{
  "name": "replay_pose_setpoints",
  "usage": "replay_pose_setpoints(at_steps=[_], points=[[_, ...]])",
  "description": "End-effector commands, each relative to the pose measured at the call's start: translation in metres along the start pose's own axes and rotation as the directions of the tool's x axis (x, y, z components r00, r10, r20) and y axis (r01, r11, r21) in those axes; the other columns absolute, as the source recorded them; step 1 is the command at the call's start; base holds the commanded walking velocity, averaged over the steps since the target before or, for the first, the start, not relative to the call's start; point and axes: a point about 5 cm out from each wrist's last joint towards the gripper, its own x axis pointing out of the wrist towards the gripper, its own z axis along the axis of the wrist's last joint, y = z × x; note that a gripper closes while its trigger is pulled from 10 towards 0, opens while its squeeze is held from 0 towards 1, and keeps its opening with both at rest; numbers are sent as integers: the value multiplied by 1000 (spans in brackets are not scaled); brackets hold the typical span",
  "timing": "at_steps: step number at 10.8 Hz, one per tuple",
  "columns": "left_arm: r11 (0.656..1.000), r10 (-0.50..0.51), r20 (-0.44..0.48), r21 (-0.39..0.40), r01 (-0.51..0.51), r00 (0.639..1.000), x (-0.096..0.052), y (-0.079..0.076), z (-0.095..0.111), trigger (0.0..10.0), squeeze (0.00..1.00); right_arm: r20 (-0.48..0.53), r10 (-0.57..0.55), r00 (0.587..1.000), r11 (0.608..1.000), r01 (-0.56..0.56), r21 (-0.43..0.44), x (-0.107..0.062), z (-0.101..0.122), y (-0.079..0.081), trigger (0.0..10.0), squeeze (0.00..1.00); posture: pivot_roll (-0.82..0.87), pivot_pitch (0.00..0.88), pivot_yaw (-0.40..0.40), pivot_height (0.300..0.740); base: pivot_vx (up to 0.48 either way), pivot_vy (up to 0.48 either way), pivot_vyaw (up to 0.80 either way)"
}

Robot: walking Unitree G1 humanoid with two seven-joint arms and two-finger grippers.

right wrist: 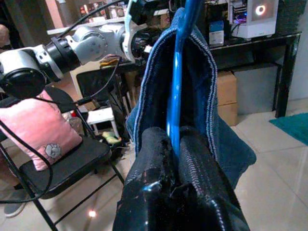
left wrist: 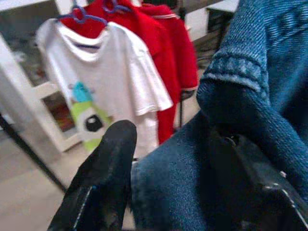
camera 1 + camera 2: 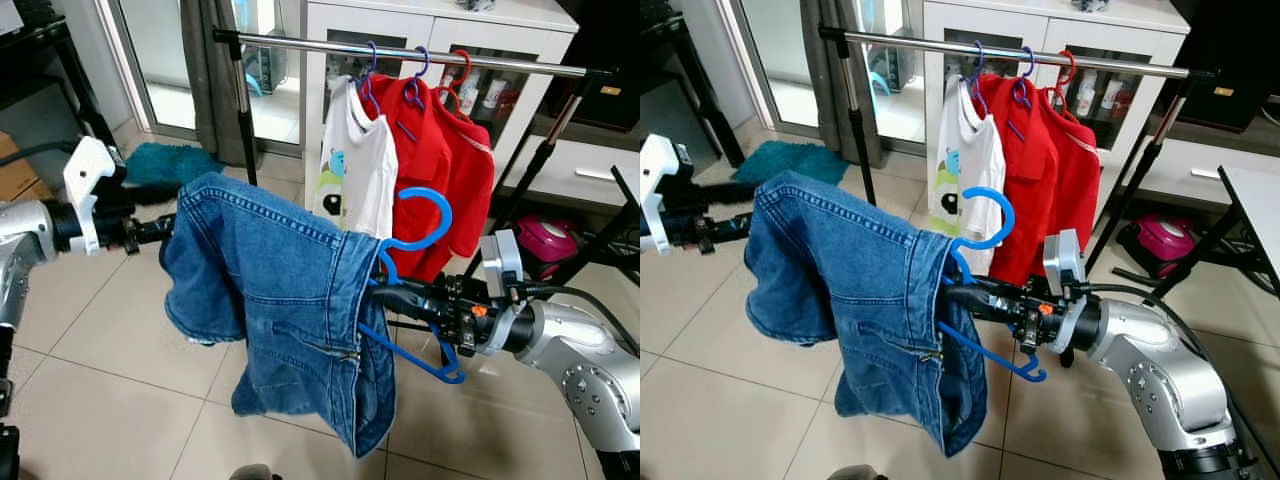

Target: Hang hanger

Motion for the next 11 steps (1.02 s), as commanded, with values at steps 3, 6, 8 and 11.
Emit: replay_pose_setpoints(at_steps=[3,6,8,11], points=[[989,-70,51,-130,76,996,-4,-7,-8,0,0,17,32,999,998,-31,-52,2,9,2,10000,0,21,0,3,740,0,0,0],[995,83,-42,-47,-85,996,-26,6,-16,10000,0,3,22,1000,998,-22,-52,2,7,3,10000,0,20,0,3,740,0,0,0],[992,97,1,-82,-96,995,-54,10,-5,10000,0,-2,28,1000,998,-28,-50,4,5,2,10000,0,32,0,-9,740,0,0,0],[988,91,101,-136,-77,991,-65,11,6,10000,1000,-6,36,999,998,-36,-52,6,5,1,10000,0,34,0,-15,740,0,0,0]])
